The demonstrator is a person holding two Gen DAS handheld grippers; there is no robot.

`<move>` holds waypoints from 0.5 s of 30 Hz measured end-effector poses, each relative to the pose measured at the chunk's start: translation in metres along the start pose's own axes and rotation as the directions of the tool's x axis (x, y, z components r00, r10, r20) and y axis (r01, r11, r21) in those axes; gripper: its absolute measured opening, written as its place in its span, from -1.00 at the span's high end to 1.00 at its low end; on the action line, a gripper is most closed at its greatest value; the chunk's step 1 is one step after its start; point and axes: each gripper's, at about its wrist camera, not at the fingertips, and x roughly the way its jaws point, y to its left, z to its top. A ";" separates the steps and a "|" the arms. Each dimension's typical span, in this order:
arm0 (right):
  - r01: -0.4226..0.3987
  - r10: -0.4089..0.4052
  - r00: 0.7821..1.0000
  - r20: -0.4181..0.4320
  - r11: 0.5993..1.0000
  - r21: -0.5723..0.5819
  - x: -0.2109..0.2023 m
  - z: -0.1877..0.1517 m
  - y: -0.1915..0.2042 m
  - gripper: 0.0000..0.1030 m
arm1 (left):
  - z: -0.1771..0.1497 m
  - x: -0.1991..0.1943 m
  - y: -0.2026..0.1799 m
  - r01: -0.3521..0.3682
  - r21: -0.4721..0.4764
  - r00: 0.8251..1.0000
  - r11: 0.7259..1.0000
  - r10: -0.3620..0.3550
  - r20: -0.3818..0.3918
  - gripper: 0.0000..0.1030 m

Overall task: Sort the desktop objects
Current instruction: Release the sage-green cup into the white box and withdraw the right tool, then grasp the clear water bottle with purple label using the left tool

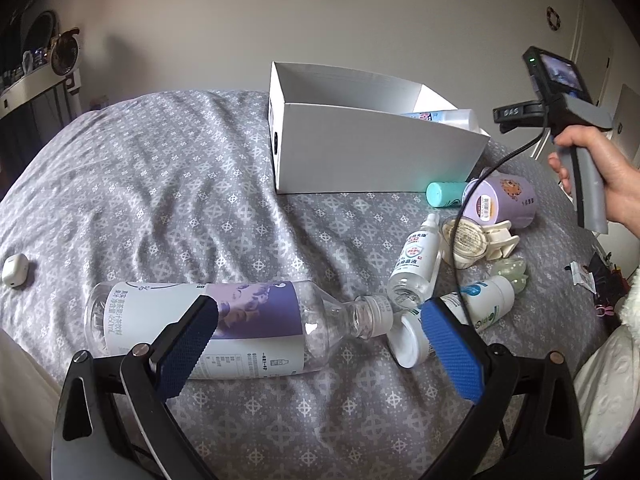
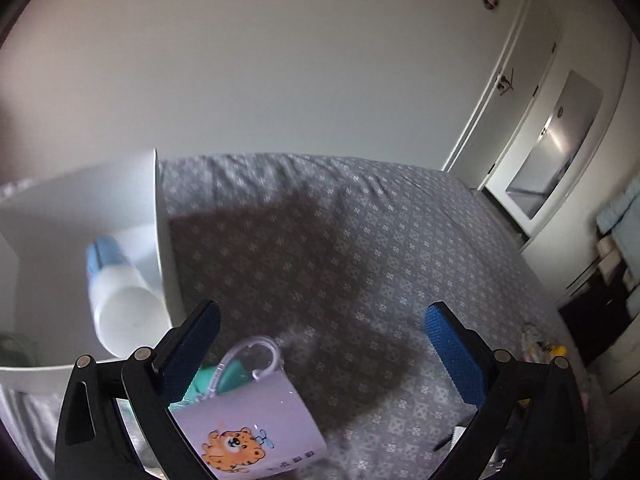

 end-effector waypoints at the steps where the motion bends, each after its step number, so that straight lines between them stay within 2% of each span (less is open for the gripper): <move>1: 0.020 -0.021 1.000 -0.011 1.000 -0.018 0.005 0.001 0.003 -0.99 | 0.000 0.000 0.000 -0.001 0.002 1.000 1.000 0.001 -0.001 -0.98; 4: 0.033 -0.035 0.999 -0.026 0.996 -0.077 0.008 -0.001 0.026 -0.95 | 0.000 0.001 -0.001 -0.006 0.008 1.000 1.000 0.006 -0.002 -0.98; 6: 0.126 -0.119 0.991 0.060 0.983 -0.136 -0.005 -0.001 0.043 -0.94 | 0.000 0.001 -0.002 -0.005 0.012 1.000 1.000 0.005 -0.003 -0.99; 8: 0.138 -0.115 0.986 0.120 0.970 -0.202 -0.012 0.002 0.062 -0.95 | 0.000 0.002 -0.003 0.004 0.018 1.000 1.000 -0.004 -0.004 -0.99; 9: 0.081 -0.049 0.990 0.135 0.968 -0.240 -0.021 0.004 0.072 -0.95 | 0.000 0.001 -0.004 0.012 0.022 1.000 1.000 -0.012 -0.004 -0.99; 11: -0.046 0.076 0.991 0.113 0.969 -0.243 -0.033 0.006 0.075 -0.95 | -0.001 0.000 -0.007 0.030 0.036 1.000 0.999 -0.030 -0.003 -0.99; 13: -0.131 0.157 0.980 0.123 0.972 -0.196 -0.051 0.000 0.069 -0.95 | -0.002 -0.005 -0.012 0.042 0.057 0.999 0.997 -0.043 0.011 -0.99; 15: -0.213 0.242 0.959 0.150 0.960 -0.183 -0.073 -0.014 0.060 -0.96 | -0.002 -0.013 -0.016 0.053 0.064 0.998 0.997 -0.055 0.028 -0.99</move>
